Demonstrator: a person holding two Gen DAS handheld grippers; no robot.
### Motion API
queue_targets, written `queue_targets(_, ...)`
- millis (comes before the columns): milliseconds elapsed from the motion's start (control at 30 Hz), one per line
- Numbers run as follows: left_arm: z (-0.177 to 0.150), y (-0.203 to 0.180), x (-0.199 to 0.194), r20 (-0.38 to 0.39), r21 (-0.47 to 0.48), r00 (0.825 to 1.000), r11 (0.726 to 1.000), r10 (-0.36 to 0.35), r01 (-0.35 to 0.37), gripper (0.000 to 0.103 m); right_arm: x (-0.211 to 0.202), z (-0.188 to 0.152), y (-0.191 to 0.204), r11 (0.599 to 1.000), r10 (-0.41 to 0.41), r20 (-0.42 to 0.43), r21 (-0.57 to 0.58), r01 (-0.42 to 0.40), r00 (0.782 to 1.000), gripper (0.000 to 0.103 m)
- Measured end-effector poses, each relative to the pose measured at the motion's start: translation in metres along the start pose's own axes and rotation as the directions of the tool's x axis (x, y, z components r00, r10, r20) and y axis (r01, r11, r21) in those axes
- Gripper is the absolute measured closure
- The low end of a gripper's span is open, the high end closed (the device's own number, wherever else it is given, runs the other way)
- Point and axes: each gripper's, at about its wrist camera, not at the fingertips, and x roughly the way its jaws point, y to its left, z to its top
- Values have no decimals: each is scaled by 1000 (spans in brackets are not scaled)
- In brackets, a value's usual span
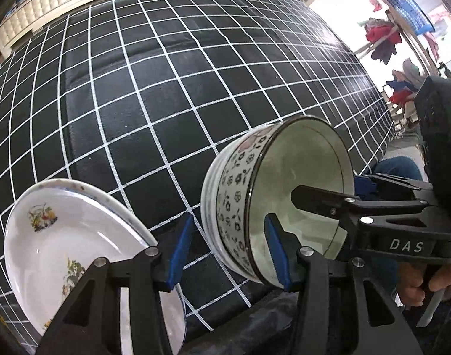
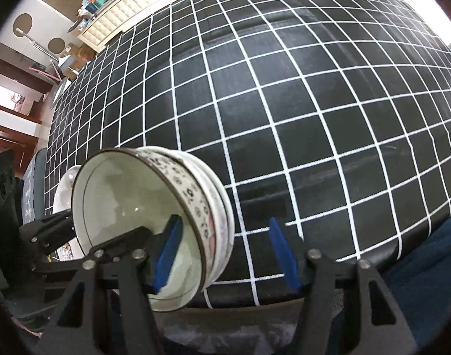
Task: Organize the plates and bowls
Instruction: 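Tilt the green-patterned bowl and bring it over the nested white bowls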
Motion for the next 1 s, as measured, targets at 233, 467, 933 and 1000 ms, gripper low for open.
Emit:
queue_targets(233, 3, -3, 11, -10, 2, 1000, 1000, -15, 15, 65, 3, -5, -7, 995, 92, -17, 24, -92, 996, 60)
queue_targets(467, 0, 13, 4, -12, -25, 999, 999, -43, 42, 66, 5, -9, -19, 985, 152, -26, 90, -149, 988, 57)
queue_targets(933, -2, 4, 3, 2, -41, 1000, 999, 7, -7, 67, 2, -12, -18, 984, 139, -15, 115, -136, 990, 58)
queue_targets(1000, -1, 2, 3, 3, -42, 1000, 999, 15, -15, 67, 2, -12, -17, 982, 144, -19, 129, -140, 989, 58)
